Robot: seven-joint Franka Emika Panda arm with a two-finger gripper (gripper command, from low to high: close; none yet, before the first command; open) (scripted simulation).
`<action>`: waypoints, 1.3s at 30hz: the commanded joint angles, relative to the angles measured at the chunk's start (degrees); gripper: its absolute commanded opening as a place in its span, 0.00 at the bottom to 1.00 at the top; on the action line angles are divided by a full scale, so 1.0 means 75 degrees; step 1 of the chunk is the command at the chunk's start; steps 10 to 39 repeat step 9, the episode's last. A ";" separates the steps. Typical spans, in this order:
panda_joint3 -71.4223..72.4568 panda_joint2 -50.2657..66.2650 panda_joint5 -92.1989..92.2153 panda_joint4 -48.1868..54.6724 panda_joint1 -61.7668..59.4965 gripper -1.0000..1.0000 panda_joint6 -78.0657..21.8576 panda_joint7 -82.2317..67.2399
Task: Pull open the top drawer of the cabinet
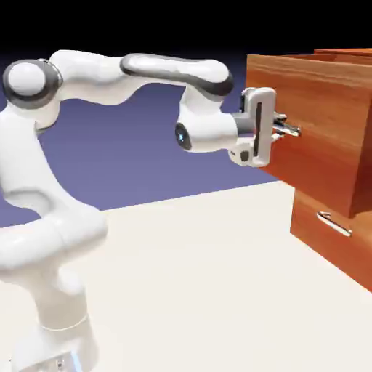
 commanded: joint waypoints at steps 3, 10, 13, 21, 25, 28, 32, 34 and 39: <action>-0.0684 -0.0202 0.0002 -0.0496 0.0831 0.00 0.0053 -0.0091; -0.1377 -0.0617 -0.0104 -0.1098 0.1710 1.00 0.0152 -0.0016; -0.1377 -0.0617 -0.0104 -0.1098 0.1710 1.00 0.0152 -0.0016; -0.1377 -0.0617 -0.0104 -0.1098 0.1710 1.00 0.0152 -0.0016; -0.1377 -0.0617 -0.0104 -0.1098 0.1710 1.00 0.0152 -0.0016; -0.1377 -0.0617 -0.0104 -0.1098 0.1710 1.00 0.0152 -0.0016; -0.1377 -0.0617 -0.0104 -0.1098 0.1710 1.00 0.0152 -0.0016; -0.1377 -0.0617 -0.0104 -0.1098 0.1710 1.00 0.0152 -0.0016; -0.1377 -0.0617 -0.0104 -0.1098 0.1710 1.00 0.0152 -0.0016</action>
